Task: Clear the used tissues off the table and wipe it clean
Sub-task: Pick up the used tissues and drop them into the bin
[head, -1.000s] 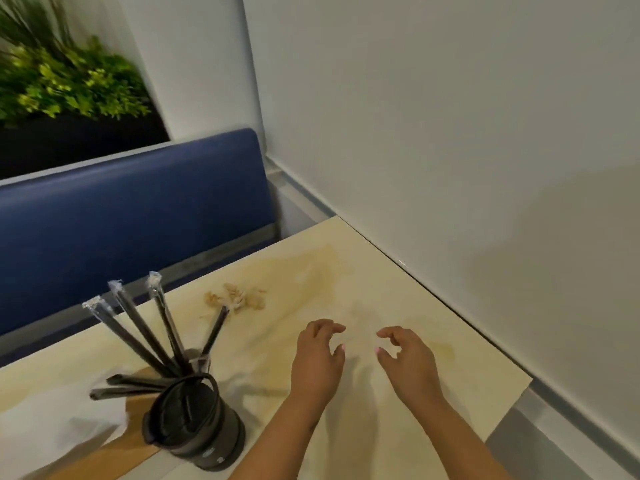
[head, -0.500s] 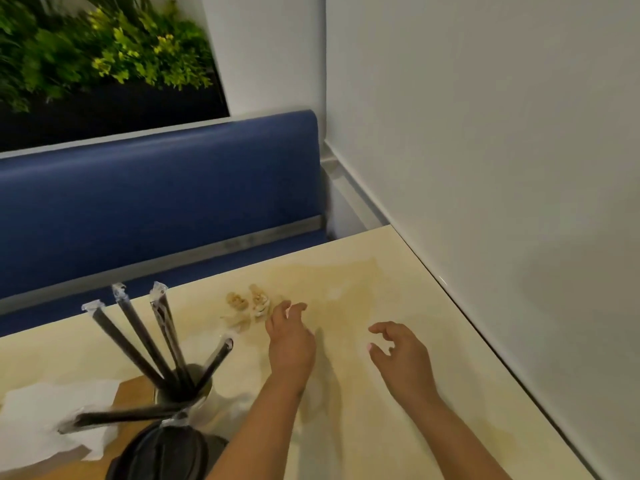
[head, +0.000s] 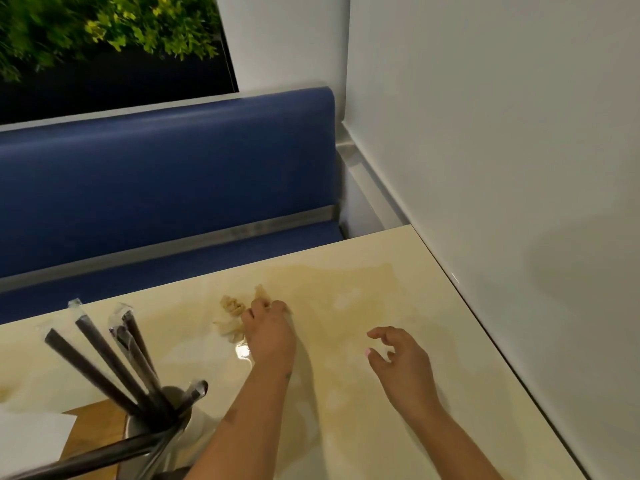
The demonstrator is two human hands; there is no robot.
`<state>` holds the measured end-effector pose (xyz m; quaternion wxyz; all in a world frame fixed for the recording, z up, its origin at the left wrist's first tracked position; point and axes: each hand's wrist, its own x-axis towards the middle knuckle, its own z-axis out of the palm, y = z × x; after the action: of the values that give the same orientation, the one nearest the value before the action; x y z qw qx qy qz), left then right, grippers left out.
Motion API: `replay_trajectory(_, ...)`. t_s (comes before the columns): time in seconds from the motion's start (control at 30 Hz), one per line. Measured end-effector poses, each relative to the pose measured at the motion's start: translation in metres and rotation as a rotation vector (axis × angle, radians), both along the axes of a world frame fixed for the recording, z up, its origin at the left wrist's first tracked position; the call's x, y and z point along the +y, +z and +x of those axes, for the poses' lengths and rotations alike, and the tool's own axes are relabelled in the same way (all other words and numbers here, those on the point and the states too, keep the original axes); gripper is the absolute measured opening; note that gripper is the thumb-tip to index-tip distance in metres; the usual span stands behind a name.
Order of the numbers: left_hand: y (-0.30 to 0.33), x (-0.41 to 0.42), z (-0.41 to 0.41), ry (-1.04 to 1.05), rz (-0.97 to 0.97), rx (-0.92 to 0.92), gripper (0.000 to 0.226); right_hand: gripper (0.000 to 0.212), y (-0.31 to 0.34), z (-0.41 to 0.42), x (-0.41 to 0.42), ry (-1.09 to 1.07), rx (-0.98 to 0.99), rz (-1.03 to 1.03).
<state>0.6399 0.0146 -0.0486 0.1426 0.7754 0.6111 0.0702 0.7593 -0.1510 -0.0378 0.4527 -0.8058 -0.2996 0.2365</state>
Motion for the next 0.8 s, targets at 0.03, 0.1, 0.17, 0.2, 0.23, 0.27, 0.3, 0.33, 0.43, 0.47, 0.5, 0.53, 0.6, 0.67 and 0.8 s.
replay_trajectory(0.03, -0.002, 0.002, -0.001, -0.001, 0.003, -0.007, 0.039, 0.028, -0.002, 0.001, 0.002, 0.002, 0.003, -0.004)
replay_trajectory(0.1, -0.004, 0.005, -0.003, 0.001, -0.006, -0.048, 0.037, 0.028, -0.004, 0.001, 0.005, 0.010, 0.004, -0.007)
replay_trajectory(0.17, -0.006, 0.007, -0.005, 0.007, -0.006, -0.106, 0.036, 0.028, -0.004, 0.000, 0.011, 0.019, 0.003, -0.003)
replay_trajectory(0.2, -0.006, 0.007, -0.007, 0.012, 0.001, -0.137, 0.035, 0.028, -0.004, -0.001, 0.014, 0.023, 0.002, -0.001)
replay_trajectory(0.23, -0.005, 0.007, -0.008, 0.015, 0.014, -0.167, 0.035, 0.028, -0.003, -0.002, 0.017, 0.028, 0.002, 0.001)
replay_trajectory(0.27, -0.003, 0.005, -0.009, 0.018, 0.026, -0.206, 0.034, 0.027, -0.001, -0.003, 0.021, 0.033, 0.002, 0.002)
replay_trajectory(0.3, -0.001, 0.002, -0.010, 0.023, 0.031, -0.251, 0.035, 0.027, 0.000, -0.004, 0.026, 0.040, -0.002, 0.004)
replay_trajectory(0.33, 0.002, -0.002, -0.011, 0.024, 0.030, -0.292, 0.037, 0.026, 0.002, -0.006, 0.031, 0.048, -0.007, 0.006)
replay_trajectory(0.43, 0.005, -0.016, -0.015, 0.022, 0.026, -0.371, 0.039, 0.024, 0.008, -0.012, 0.047, 0.079, -0.010, 0.012)
replay_trajectory(0.47, 0.005, -0.021, -0.017, 0.025, 0.020, -0.402, 0.039, 0.024, 0.011, -0.015, 0.053, 0.093, -0.009, 0.012)
replay_trajectory(0.5, 0.005, -0.027, -0.019, 0.027, 0.009, -0.431, 0.038, 0.023, 0.013, -0.017, 0.060, 0.109, -0.013, 0.011)
replay_trajectory(0.53, 0.006, -0.033, -0.022, 0.024, 0.007, -0.460, 0.038, 0.022, 0.015, -0.020, 0.066, 0.131, -0.027, 0.009)
replay_trajectory(0.6, 0.006, -0.045, -0.030, 0.024, 0.035, -0.504, 0.040, 0.022, 0.019, -0.026, 0.079, 0.190, -0.075, -0.003)
replay_trajectory(0.67, 0.006, -0.054, -0.039, 0.048, 0.080, -0.510, 0.042, 0.021, 0.022, -0.033, 0.091, 0.253, -0.116, -0.015)
replay_trajectory(0.8, 0.006, -0.061, -0.054, 0.140, 0.042, -0.545, 0.042, 0.026, 0.025, -0.050, 0.120, 0.373, -0.163, -0.048)
